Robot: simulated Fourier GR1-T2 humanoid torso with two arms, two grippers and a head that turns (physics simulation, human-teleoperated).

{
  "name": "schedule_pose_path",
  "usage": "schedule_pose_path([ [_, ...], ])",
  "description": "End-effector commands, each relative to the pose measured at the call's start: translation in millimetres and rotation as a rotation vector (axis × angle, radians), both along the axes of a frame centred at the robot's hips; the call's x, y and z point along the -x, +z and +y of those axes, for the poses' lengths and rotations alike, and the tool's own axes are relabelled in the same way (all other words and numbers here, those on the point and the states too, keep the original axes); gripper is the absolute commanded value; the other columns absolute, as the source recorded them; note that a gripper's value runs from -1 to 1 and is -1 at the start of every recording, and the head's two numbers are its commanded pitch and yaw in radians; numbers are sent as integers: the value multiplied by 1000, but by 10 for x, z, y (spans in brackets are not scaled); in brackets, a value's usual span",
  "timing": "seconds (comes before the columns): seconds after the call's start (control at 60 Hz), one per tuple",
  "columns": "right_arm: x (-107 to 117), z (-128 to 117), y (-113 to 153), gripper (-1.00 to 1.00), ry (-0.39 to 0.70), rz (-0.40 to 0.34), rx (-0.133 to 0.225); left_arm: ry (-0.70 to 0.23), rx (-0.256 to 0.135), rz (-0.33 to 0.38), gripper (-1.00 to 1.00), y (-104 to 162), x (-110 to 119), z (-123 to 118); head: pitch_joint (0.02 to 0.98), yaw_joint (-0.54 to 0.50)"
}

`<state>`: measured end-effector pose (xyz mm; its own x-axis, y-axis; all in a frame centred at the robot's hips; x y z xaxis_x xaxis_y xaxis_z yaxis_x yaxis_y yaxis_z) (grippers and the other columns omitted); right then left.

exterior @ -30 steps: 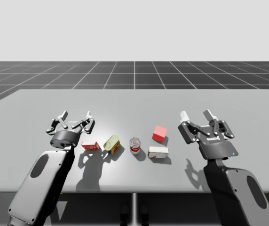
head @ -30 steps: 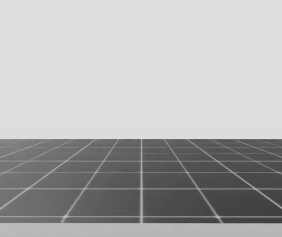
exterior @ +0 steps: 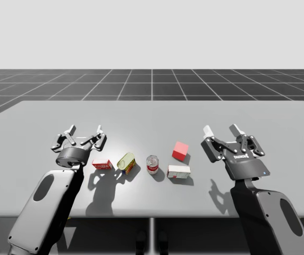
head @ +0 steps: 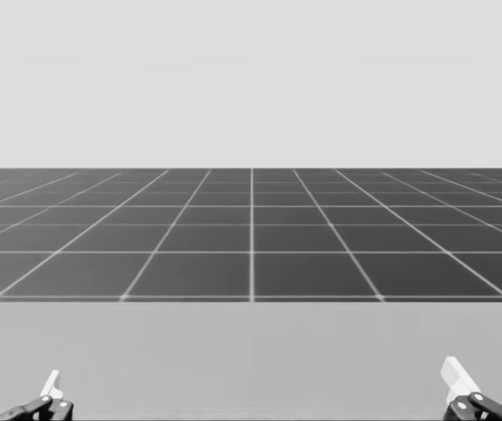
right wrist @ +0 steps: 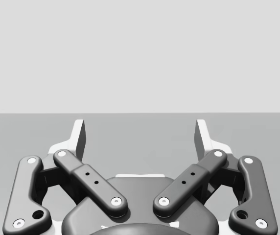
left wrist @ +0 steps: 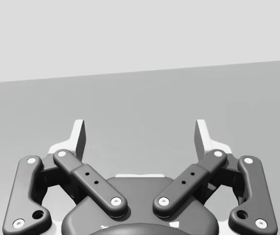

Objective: Find the red cube and pick it up.

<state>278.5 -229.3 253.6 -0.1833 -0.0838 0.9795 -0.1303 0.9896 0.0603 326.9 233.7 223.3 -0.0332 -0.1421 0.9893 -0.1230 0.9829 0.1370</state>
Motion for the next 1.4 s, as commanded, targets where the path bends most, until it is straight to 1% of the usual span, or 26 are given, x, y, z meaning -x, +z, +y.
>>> schedule_pose_path([
  [0.017,-4,-9,-7,-1000,-3,6,2,2,0,0,-1000,-1,-1,7,335,4],
  [0.167,-8,-14,-10,-1000,-4,6,8,1,3,-2,-1000,3,-2,14,440,-4],
  [0.183,-9,-15,-9,-1000,-4,5,8,0,1,-3,-1000,4,-3,15,466,-10],
  [0.25,-9,-15,-9,-1000,-5,5,10,-1,-1,-4,-1000,6,-2,15,500,-22],
  [0.317,-13,-17,-11,-1000,-5,6,11,-3,-2,-6,-1000,10,-1,14,562,-53],
  [0.367,-15,-17,-12,-1000,-5,6,12,-4,-2,-7,-1000,12,0,15,585,-68],
  [0.383,-16,-17,-13,-1000,-6,6,13,-4,-2,-8,-1000,15,3,14,609,-83],
  [0.567,-16,-23,-10,-1000,-4,7,16,-10,-2,-10,-1000,19,8,7,703,-165],
  [0.7,-16,-16,-13,-1000,0,9,18,-12,-4,-12,-1000,18,4,6,741,-225],
  [0.8,-14,-7,-8,-1000,9,13,12,-13,-4,-13,-1000,24,16,-10,752,-243],
  [0.85,-13,2,-5,-1000,44,27,-8,-13,-4,-14,-1000,27,18,-13,754,-243],
  [0.883,-8,9,-6,-1000,86,46,-25,-11,-3,-15,-1000,28,18,-16,752,-241],
  [0.95,-4,5,-21,-1000,110,52,-21,-9,-3,-13,-1000,27,24,-25,752,-236],
  [0.983,-6,-12,-47,-1000,128,63,-5,-8,-4,-12,-1000,22,20,-31,751,-234],
  [1.05,-14,-47,-74,-1000,176,85,-11,-9,-5,-10,-1000,18,18,-39,751,-231],
  [1.083,-23,-88,-99,-1000,216,89,11,-9,-5,-10,-1000,16,16,-41,752,-230],
  [1.117,-30,-120,-113,-1000,249,91,21,-9,-5,-10,-1000,16,16,-43,753,-230],
  [1.133,-40,-157,-131,-1000,289,96,30,-9,-5,-10,-1000,15,15,-42,753,-230],
  [1.183,-60,-217,-162,-1000,330,107,52,-9,-5,-10,-1000,15,14,-43,753,-230],
  [1.2,-66,-238,-175,-1000,342,106,64,-9,-5,-10,-1000,17,21,-41,753,-230],
  [1.217,-87,-300,-208,-1000,376,119,89,-8,-4,-10,-1000,19,25,-39,753,-230],
  [1.25,-96,-340,-229,-1000,402,134,94,-8,-4,-9,-1000,18,25,-39,752,-230],
  [1.267,-107,-371,-252,-1000,425,141,106,-8,-4,-9,-1000,17,24,-39,751,-230],
  [1.333,-120,-419,-301,-1000,459,151,152,-7,-5,-8,-1000,14,22,-40,750,-229],
  [1.35,-121,-443,-333,-1000,486,160,182,-7,-4,-8,-1000,13,21,-41,750,-229],
  [1.4,-122,-458,-360,-1000,515,152,212,-6,-4,-7,-1000,14,24,-42,750,-229],
])
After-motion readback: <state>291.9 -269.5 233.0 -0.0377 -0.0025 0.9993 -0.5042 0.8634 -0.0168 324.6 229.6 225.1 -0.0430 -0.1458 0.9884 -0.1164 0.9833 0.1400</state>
